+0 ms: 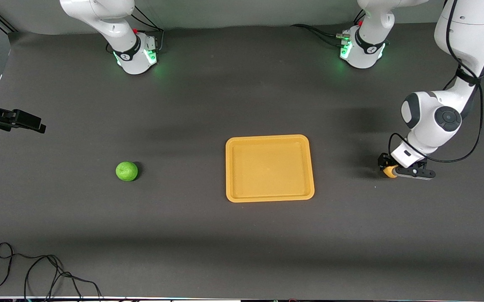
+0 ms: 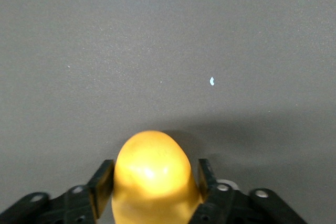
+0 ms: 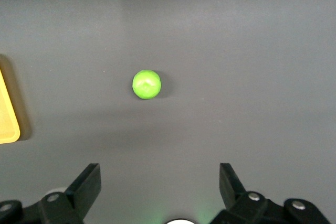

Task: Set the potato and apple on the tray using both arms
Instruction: 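Lift the potato with the left gripper and carry it over the tray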

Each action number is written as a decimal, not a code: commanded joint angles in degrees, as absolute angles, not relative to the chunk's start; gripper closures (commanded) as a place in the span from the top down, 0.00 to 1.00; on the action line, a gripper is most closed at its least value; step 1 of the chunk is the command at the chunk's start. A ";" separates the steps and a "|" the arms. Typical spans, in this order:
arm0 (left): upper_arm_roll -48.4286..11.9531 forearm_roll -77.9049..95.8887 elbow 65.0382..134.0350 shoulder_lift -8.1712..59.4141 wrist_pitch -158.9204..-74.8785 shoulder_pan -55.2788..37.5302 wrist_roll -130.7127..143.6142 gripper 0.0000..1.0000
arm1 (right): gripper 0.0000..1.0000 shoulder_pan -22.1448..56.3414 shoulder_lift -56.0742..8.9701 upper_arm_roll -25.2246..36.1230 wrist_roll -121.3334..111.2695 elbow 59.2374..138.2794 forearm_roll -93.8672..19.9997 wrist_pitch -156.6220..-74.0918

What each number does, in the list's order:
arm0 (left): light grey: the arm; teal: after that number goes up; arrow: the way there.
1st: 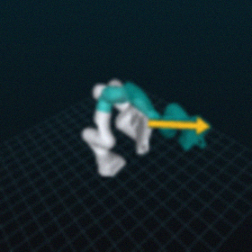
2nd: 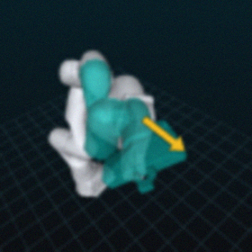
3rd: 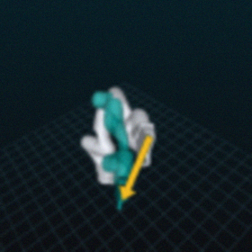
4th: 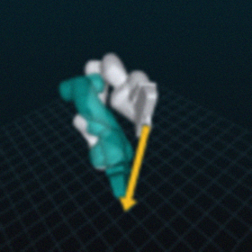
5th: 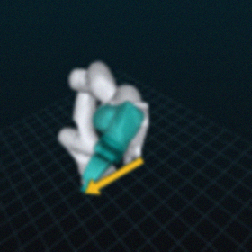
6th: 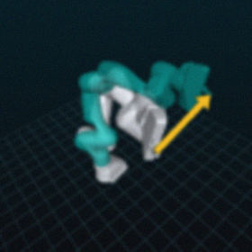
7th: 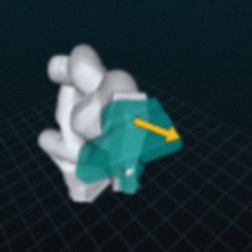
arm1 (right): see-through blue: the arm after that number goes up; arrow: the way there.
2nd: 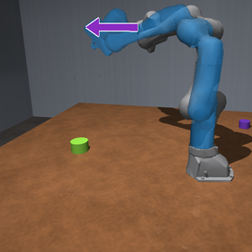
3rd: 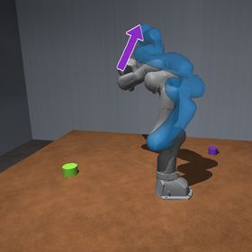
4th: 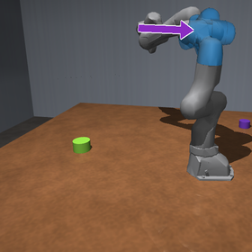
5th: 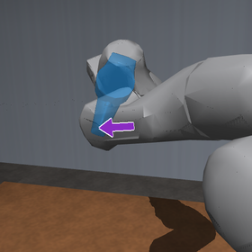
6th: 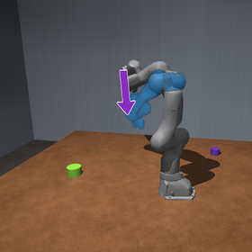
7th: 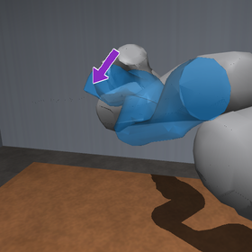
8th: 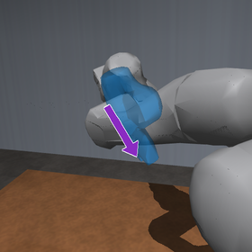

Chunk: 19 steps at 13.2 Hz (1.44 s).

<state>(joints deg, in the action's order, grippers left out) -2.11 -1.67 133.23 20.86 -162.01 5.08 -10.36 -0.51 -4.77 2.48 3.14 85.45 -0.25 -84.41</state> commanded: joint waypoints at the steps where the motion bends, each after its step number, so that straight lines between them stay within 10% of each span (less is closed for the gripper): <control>1: -2.29 -2.29 134.12 22.06 -164.97 5.27 -11.16 0.60 | 1.00 -0.44 -4.31 2.37 2.72 85.78 -0.53 -84.55; 3: -2.29 -2.29 133.95 22.76 -165.32 5.10 -11.16 0.45 | 1.00 -0.44 -4.31 2.37 2.72 85.78 -0.53 -84.55; 11: -2.64 -2.11 133.68 19.52 -162.44 -3.22 2.95 0.40 | 1.00 -0.44 -4.31 2.37 2.72 85.78 -0.53 -84.55; 19: -2.64 -2.37 113.92 16.43 -129.99 -24.94 38.28 0.38 | 1.00 -0.44 -4.31 2.37 2.72 85.87 -0.53 -84.55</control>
